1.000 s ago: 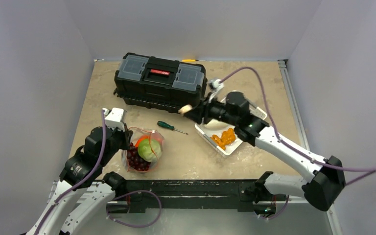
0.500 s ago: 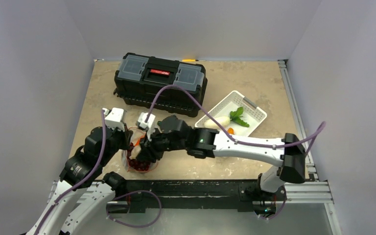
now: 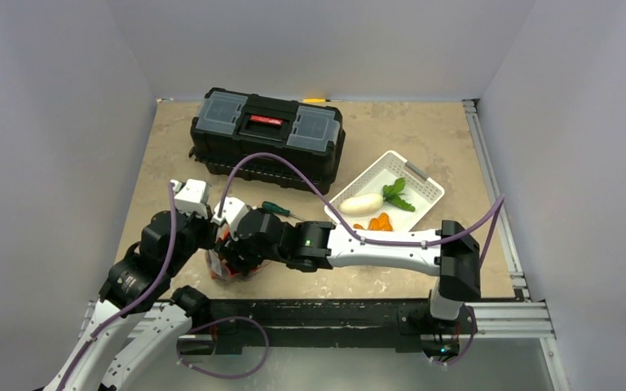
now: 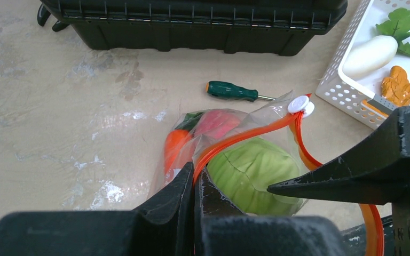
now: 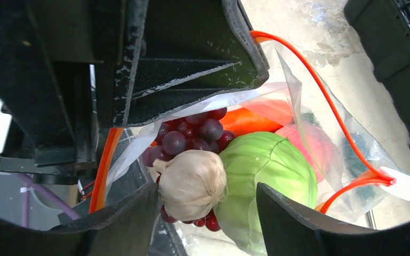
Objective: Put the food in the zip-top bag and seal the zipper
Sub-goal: Place the fake vegetable in the zipper food storage bag.
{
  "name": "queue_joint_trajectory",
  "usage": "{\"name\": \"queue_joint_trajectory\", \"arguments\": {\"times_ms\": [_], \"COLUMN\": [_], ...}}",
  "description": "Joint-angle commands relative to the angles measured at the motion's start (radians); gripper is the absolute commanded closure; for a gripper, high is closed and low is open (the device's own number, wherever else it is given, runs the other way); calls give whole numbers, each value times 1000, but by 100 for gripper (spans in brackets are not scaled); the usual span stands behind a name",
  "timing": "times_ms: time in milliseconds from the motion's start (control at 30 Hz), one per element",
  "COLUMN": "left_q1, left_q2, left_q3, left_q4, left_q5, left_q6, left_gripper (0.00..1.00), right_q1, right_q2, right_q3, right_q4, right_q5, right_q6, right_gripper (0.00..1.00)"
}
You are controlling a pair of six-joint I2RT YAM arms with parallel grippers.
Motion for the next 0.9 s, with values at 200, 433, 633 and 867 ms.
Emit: {"name": "queue_joint_trajectory", "arguments": {"times_ms": [200, 433, 633, 867], "left_q1": [0, 0, -1, -1], "left_q2": [0, 3, 29, 121], "left_q3": [21, 10, -14, -22], "left_q4": [33, 53, 107, 157], "left_q5": [-9, 91, 368, 733], "left_q6": [14, 43, 88, 90], "left_gripper": [100, 100, 100, 100], "right_q1": [10, -61, -253, -371], "right_q2": [-212, -442, -683, -856], "right_q3": [-82, -345, -736, -911], "right_q4": [112, 329, 687, 732], "right_q5": [2, -29, -418, -634], "right_q6": [29, 27, -53, -220], "right_gripper": [22, 20, 6, 1]}}
